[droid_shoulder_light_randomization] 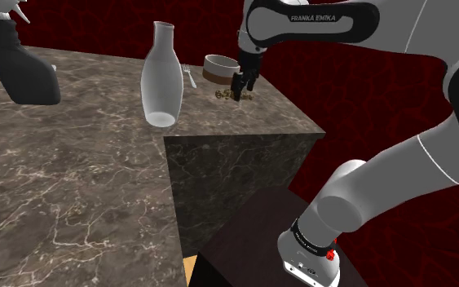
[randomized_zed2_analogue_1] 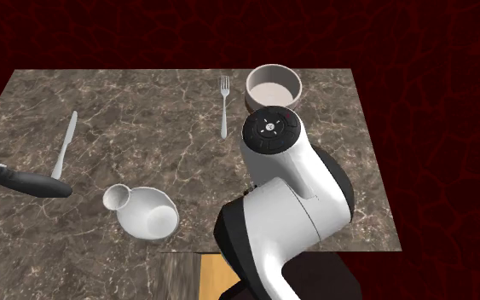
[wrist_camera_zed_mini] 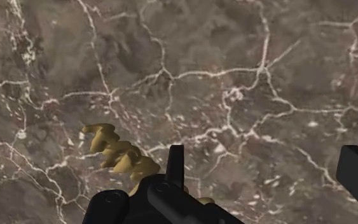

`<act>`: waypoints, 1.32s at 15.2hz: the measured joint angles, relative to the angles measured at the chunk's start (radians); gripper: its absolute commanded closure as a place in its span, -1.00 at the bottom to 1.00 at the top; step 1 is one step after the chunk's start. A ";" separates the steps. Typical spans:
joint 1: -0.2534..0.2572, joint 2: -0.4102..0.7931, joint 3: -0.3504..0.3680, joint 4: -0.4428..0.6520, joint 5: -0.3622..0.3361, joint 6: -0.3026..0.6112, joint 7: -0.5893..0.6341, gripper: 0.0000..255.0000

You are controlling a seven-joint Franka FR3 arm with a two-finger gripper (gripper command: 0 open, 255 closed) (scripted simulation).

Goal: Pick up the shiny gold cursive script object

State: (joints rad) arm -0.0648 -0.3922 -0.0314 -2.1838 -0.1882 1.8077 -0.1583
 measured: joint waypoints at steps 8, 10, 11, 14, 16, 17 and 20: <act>-0.025 0.226 -0.015 0.178 -0.078 0.105 -0.015 -1.00; -0.027 0.233 -0.017 0.166 -0.083 0.125 -0.012 -1.00; -0.027 0.235 -0.017 0.153 -0.084 0.139 -0.008 -1.00; -0.028 0.241 -0.018 0.119 -0.089 0.180 0.002 -1.00; -0.028 0.243 -0.018 0.109 -0.091 0.191 0.006 1.00; -0.028 0.243 -0.018 0.107 -0.091 0.193 0.007 1.00; -0.028 0.243 -0.018 0.105 -0.091 0.196 0.007 1.00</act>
State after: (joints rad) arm -0.0926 -0.1493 -0.0492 -2.0787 -0.2795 2.0034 -0.1513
